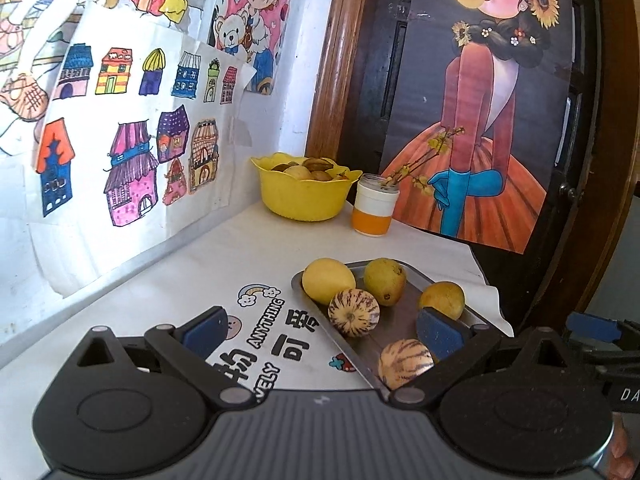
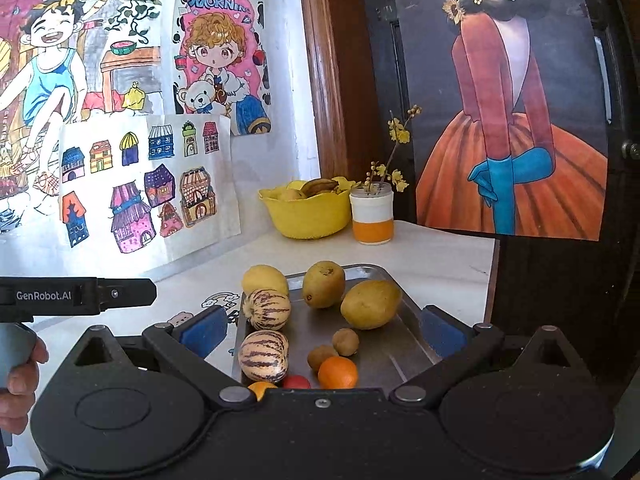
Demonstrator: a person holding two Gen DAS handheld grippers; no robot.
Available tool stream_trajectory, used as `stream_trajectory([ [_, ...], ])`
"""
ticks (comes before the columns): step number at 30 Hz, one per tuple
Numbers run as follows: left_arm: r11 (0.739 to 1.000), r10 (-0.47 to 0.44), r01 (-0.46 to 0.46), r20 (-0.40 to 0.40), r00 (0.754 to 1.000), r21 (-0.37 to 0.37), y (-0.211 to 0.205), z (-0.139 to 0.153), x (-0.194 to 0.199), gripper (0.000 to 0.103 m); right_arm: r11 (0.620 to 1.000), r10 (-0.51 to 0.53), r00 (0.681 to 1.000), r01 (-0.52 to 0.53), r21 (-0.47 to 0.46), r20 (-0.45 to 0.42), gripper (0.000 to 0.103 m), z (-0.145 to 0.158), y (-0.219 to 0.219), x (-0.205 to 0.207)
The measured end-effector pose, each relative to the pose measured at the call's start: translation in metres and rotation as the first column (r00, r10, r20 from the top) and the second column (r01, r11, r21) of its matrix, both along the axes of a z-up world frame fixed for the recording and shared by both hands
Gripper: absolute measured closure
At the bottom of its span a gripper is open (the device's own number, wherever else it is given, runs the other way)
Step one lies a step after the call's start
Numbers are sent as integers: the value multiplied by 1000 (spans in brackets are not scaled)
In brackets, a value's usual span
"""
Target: Organize fruits
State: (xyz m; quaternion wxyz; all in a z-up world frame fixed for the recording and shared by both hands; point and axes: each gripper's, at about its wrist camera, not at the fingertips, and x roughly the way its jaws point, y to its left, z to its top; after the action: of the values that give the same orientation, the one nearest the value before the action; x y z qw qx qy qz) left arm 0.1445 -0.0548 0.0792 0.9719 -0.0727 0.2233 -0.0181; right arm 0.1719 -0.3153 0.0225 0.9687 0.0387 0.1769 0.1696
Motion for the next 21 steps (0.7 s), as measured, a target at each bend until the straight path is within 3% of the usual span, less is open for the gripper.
stream_trajectory([
  [16,999,12,-13,11,1000,36,5,-11,-43,0,998,-65,998,65,22,2,1,-6,7,-44],
  [21,999,36,-37,16,999,38,11,-20,-58,0,994,-108,993,108,1,39,1,-8,13,-60],
])
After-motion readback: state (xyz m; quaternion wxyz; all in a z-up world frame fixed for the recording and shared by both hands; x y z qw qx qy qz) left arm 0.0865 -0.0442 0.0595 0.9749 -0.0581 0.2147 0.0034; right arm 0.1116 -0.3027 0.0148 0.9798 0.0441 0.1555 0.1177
